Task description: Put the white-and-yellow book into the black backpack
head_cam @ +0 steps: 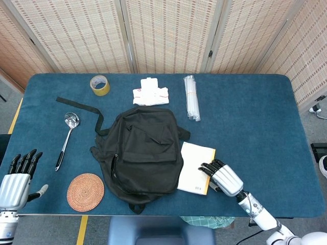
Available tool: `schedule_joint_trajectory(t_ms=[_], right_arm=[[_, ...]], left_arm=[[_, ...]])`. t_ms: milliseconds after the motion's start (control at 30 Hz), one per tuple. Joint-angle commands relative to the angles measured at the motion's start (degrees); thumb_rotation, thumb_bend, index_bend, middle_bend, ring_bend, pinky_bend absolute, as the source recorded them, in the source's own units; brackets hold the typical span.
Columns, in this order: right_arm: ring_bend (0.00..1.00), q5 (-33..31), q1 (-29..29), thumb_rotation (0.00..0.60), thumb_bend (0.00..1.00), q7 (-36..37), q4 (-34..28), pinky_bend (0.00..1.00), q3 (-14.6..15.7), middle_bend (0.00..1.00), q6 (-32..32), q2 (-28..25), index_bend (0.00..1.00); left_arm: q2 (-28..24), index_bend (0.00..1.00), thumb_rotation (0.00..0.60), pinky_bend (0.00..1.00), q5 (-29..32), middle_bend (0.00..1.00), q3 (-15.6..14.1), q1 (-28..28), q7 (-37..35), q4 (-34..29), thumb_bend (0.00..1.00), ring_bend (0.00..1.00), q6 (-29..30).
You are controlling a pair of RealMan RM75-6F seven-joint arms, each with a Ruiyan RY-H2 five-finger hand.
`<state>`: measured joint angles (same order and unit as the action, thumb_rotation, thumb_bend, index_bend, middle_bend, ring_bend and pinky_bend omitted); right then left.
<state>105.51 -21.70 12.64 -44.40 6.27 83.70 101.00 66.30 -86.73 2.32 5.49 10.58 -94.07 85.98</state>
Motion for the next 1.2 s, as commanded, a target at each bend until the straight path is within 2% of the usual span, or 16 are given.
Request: schedule_joint_trajectory(t_ms=[33, 233, 633, 800, 933, 1033, 1133, 1200], right_arm=[[0.38, -0.28, -0.58, 0.600, 0.38, 0.18, 1.01, 0.31, -0.69, 0.31, 0.81, 1.76, 0.28], [0.40, -2.32, -2.27, 0.600, 0.40, 1.18, 1.47, 0.33, -3.07, 0.31, 0.53, 3.64, 0.28], [0.35, -0.01, -7.32, 0.600, 0.40, -5.50, -1.18, 0.31, -0.30, 0.29, -6.59, 2.82, 0.27], [0.27, -0.59, -9.07, 0.600, 0.40, -10.21, -4.74, 0.21, -0.70, 0.23, -9.71, 1.13, 0.19], [0.27, -0.58, -9.66, 0.600, 0.39, -12.67, -6.24, 0.22, -1.05, 0.23, -9.62, 1.23, 0.19], [0.29, -0.80, -9.59, 0.600, 0.39, -12.87, -6.02, 0.25, -1.50, 0.27, -8.55, 1.99, 0.29], [0.32, -1.17, -9.21, 0.600, 0.40, -11.90, -4.89, 0.28, -2.02, 0.30, -6.83, 3.20, 0.47], [0.33, -1.31, -9.08, 0.600, 0.40, -11.09, -3.93, 0.29, -2.21, 0.31, -5.90, 3.91, 0.52]], left_arm=[[-0.01, 0.10, 0.600, 0.01, -0.08, 0.07, 0.03, 0.06, 0.01, -0.11, 0.24, 0.12, 0.00], [-0.08, 0.11, 0.600, 0.01, 0.14, 0.07, 0.09, 0.09, 0.02, -0.21, 0.24, 0.12, -0.08], [-0.07, 0.12, 0.600, 0.02, 0.15, 0.07, 0.20, 0.33, -0.12, -0.45, 0.24, 0.12, -0.23], [-0.10, 0.13, 0.600, 0.03, 0.18, 0.07, 0.11, 0.25, -0.29, -0.40, 0.24, 0.12, -0.19], [-0.06, 0.13, 0.600, 0.03, 0.24, 0.07, 0.15, 0.23, -0.40, -0.35, 0.24, 0.11, -0.14], [-0.01, 0.14, 0.600, 0.04, 0.11, 0.07, 0.09, 0.21, -0.53, -0.23, 0.24, 0.11, -0.07], [-0.04, 0.14, 0.600, 0.04, 0.15, 0.07, 0.05, 0.18, -0.69, -0.17, 0.24, 0.11, -0.09], [-0.05, 0.15, 0.600, 0.04, 0.18, 0.07, 0.07, 0.17, -0.78, -0.13, 0.24, 0.11, -0.07]])
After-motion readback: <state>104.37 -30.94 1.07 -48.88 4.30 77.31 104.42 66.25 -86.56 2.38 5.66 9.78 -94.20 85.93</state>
